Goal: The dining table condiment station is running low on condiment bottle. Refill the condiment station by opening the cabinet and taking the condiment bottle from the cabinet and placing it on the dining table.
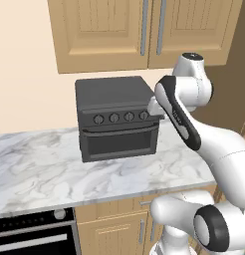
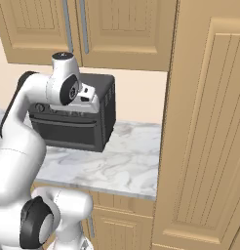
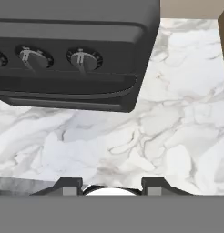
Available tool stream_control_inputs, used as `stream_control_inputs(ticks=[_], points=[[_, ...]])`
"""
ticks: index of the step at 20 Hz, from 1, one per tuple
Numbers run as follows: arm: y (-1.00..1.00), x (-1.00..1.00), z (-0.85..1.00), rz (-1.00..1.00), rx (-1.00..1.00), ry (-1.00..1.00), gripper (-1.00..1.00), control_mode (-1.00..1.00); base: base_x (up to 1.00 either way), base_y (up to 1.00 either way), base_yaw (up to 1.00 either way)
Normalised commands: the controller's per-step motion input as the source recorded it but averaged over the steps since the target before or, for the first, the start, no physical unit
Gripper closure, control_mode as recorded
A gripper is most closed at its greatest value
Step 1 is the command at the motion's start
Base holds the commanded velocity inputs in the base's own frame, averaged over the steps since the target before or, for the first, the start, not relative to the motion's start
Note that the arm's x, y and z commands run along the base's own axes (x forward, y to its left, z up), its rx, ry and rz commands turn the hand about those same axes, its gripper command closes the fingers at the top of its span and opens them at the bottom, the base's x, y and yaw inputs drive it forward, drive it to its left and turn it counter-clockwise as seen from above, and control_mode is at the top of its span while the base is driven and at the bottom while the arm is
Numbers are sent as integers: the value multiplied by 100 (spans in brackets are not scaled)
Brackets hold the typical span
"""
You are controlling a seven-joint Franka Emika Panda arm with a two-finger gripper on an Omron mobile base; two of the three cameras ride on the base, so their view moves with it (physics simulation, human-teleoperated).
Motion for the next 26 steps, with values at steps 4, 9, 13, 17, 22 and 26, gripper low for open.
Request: stream_control_inputs(ticks=[4,9,13,17,22,26], points=[[5,-54,3,0,-1,-20,-100,-100,0,0,0],[7,-83,16,5,-8,-96,-100,-100,0,0,0],[0,-1,54,10,8,-86,-100,-100,0,0,0],[0,37,91,5,22,-65,-100,-100,0,0,0],[-2,36,92,-5,26,-53,-100,-100,0,0,0],[4,40,33,-10,8,-46,-100,-100,0,0,0]])
